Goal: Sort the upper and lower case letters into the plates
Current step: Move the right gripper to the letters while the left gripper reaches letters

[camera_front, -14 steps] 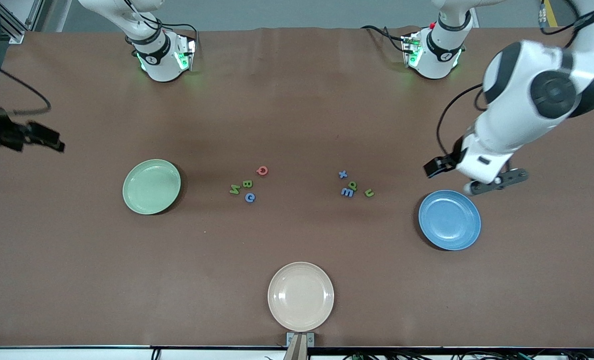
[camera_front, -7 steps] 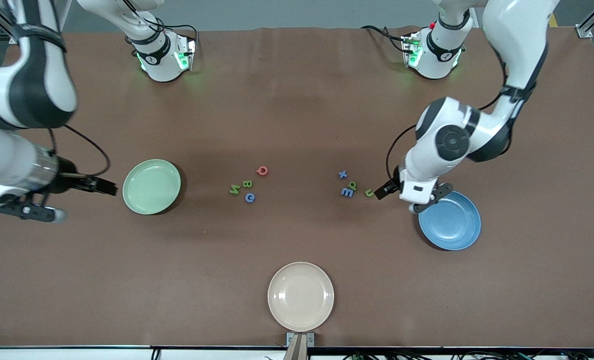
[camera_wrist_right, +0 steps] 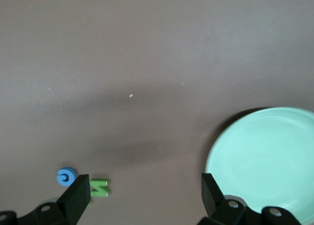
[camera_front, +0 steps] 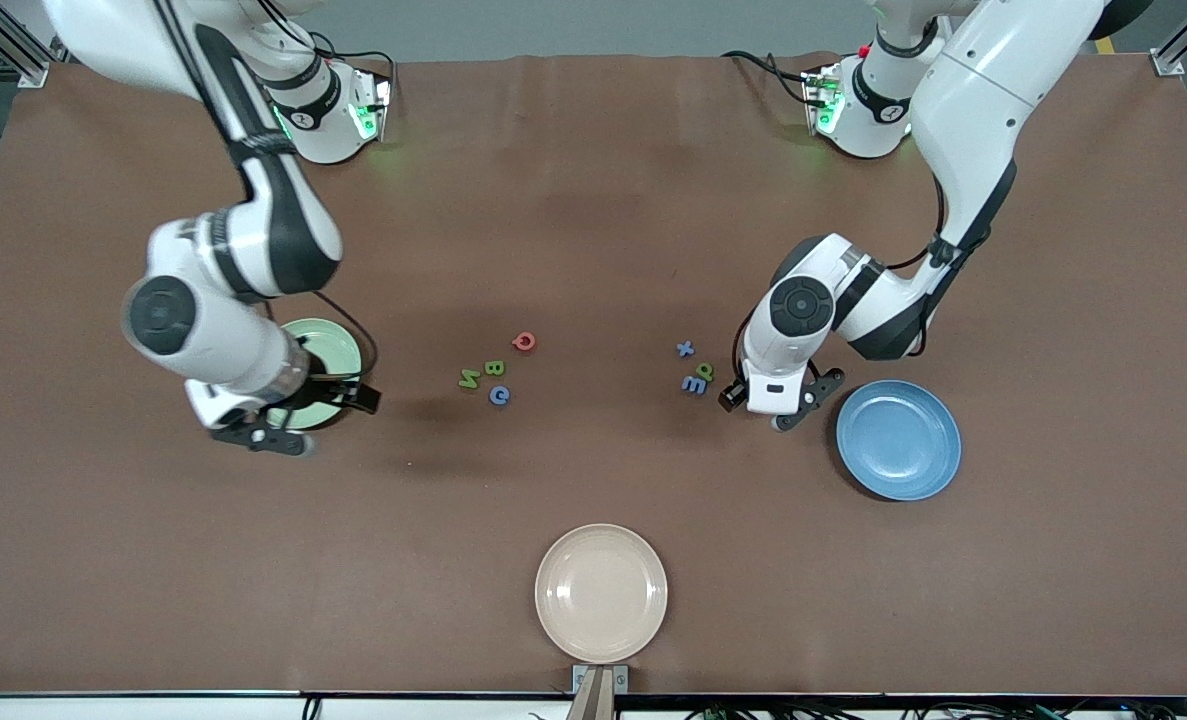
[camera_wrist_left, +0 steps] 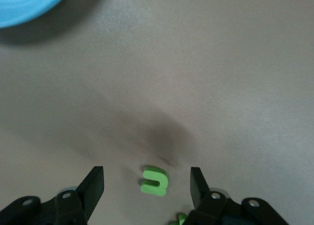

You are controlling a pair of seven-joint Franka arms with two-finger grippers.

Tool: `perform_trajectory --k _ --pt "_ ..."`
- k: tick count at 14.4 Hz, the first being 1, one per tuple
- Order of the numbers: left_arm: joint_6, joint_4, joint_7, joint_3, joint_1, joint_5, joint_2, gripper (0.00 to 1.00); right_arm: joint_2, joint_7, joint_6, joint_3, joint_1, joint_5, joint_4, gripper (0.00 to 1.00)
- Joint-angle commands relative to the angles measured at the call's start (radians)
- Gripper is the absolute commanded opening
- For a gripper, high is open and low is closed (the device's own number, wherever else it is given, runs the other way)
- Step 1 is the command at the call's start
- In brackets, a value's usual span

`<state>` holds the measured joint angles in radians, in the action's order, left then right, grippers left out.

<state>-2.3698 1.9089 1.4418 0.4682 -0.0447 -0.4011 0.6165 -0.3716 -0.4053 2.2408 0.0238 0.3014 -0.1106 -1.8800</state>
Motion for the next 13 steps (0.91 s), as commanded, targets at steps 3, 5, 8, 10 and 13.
perform_trajectory --k 3,5,8,10,13 --pt "-0.046 -0.013 0.071 0.009 0.005 -0.021 0.045 0.68 -0.049 -0.087 0.163 0.01 0.068 -0.011 -0.103 1.0" --pt "-0.048 -0.01 0.072 0.01 0.005 -0.015 0.046 0.61 -0.102 -0.148 0.236 0.012 0.116 -0.007 -0.103 1.0" --pt "-0.048 -0.008 0.072 0.012 0.005 -0.008 0.049 0.45 -0.156 -0.179 0.295 0.012 0.148 -0.006 -0.103 1.0" --pt "-0.048 -0.008 0.072 0.013 0.005 -0.007 0.054 0.27 -0.162 -0.207 0.295 0.012 0.166 -0.006 -0.103 1.0" --pt "-0.046 -0.011 0.068 0.012 0.008 -0.008 0.042 0.0 -0.17 -0.25 0.295 0.012 0.191 -0.007 -0.103 0.99"
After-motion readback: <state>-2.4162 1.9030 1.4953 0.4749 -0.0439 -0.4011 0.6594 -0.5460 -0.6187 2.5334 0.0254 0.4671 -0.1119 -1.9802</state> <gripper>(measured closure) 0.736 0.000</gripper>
